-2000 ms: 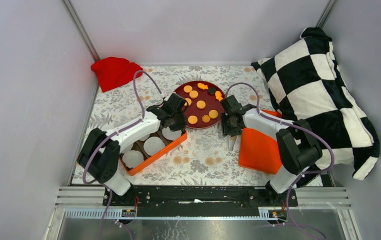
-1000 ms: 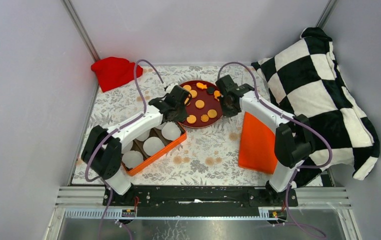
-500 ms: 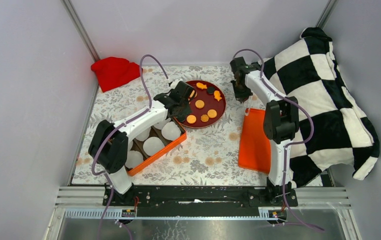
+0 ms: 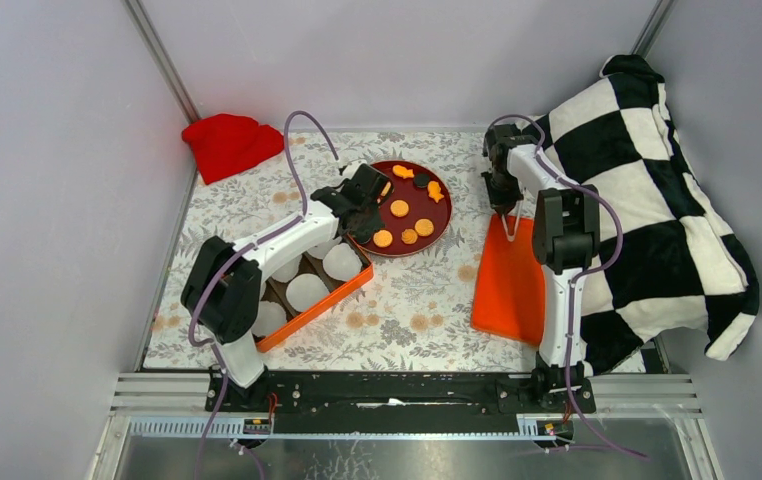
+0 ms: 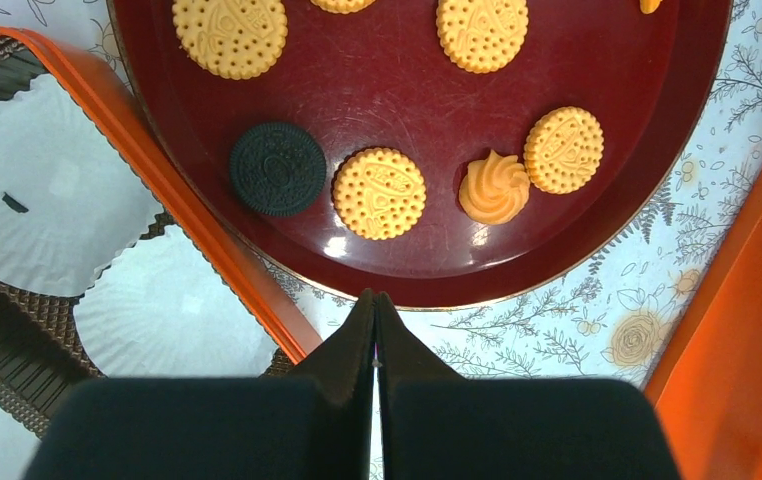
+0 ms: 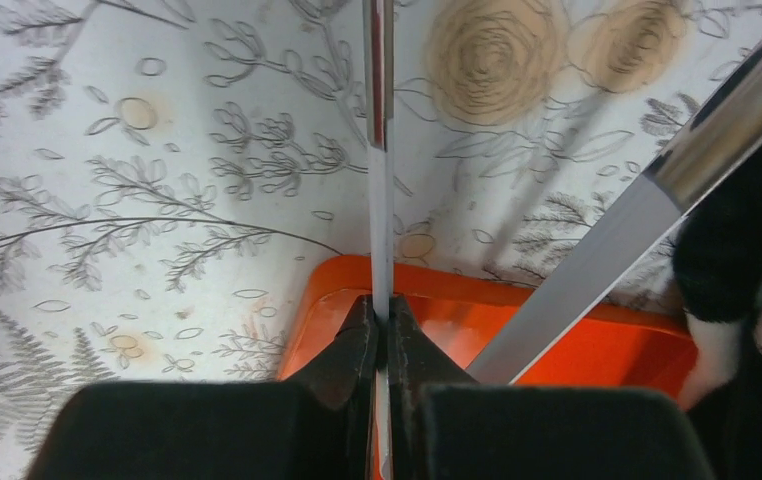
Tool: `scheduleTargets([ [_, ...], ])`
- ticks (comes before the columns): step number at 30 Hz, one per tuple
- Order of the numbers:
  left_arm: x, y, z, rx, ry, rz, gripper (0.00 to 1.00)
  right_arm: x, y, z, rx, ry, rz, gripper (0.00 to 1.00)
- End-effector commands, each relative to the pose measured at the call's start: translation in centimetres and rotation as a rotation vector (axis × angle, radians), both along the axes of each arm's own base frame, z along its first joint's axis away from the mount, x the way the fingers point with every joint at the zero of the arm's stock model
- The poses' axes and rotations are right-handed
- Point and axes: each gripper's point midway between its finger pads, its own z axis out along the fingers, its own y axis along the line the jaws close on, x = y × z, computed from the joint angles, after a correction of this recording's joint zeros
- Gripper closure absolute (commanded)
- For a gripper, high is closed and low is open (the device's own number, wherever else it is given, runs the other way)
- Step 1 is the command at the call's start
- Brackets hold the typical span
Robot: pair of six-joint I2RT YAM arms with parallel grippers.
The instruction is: Pack the cookies
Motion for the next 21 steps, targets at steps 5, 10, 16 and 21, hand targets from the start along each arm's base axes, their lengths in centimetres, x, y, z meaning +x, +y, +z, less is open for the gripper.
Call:
scheduleTargets([
  [5, 1.2, 0.3, 0.6, 0.009, -0.027, 0.008, 1.00, -3.4, 5.9, -1.5, 0.221, 0.076, 0.089, 1.00],
  [10, 0.9, 0.8, 0.0, 0.021, -0.014, 0.014, 1.00, -4.7, 9.1, -1.9, 0.283, 0.105, 0.136, 1.00],
  [16, 0.6, 1.4, 0.0, 0.029, -0.012, 0.019, 1.00, -5.1, 10.5, -1.5, 0.288, 0.085, 0.156, 1.00],
  [21, 0.7, 1.3, 1.6, 0.005, -0.047, 0.011, 1.00, -2.5, 9.8, 2.7, 0.239, -0.047, 0.125, 1.00],
])
